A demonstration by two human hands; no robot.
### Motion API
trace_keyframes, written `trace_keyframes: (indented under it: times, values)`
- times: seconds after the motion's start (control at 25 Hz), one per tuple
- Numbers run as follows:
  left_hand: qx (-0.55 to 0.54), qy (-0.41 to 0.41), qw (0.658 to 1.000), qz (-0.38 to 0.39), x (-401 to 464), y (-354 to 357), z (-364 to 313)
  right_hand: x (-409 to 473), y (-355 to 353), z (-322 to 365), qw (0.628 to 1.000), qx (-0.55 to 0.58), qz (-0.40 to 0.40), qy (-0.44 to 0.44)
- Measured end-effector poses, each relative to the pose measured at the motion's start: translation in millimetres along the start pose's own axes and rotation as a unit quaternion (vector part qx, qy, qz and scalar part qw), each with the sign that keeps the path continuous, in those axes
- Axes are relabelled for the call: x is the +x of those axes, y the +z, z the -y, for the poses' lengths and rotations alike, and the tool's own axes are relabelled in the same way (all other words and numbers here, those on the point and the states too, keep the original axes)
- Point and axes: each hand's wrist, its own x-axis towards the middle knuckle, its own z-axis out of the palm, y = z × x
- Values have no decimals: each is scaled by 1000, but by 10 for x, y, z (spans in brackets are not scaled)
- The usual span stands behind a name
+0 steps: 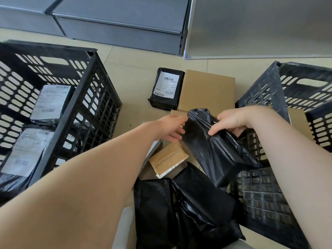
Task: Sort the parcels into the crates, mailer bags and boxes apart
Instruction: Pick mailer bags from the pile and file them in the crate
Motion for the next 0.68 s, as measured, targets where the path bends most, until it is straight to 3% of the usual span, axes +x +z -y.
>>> trace_keyframes:
  times: [0.36, 0.52, 0.68]
  values:
    - [-257, -31, 962, 83, 12, -38, -135, -52, 101, 413, 996, 3, -68, -57]
    - [-271, -17, 960, 73, -28, -129, -50, -13, 181, 662, 988, 8, -122, -99]
    - [-217, -28, 974, 54, -37, -179, 50, -36, 239, 805, 982, 93, -78, -143]
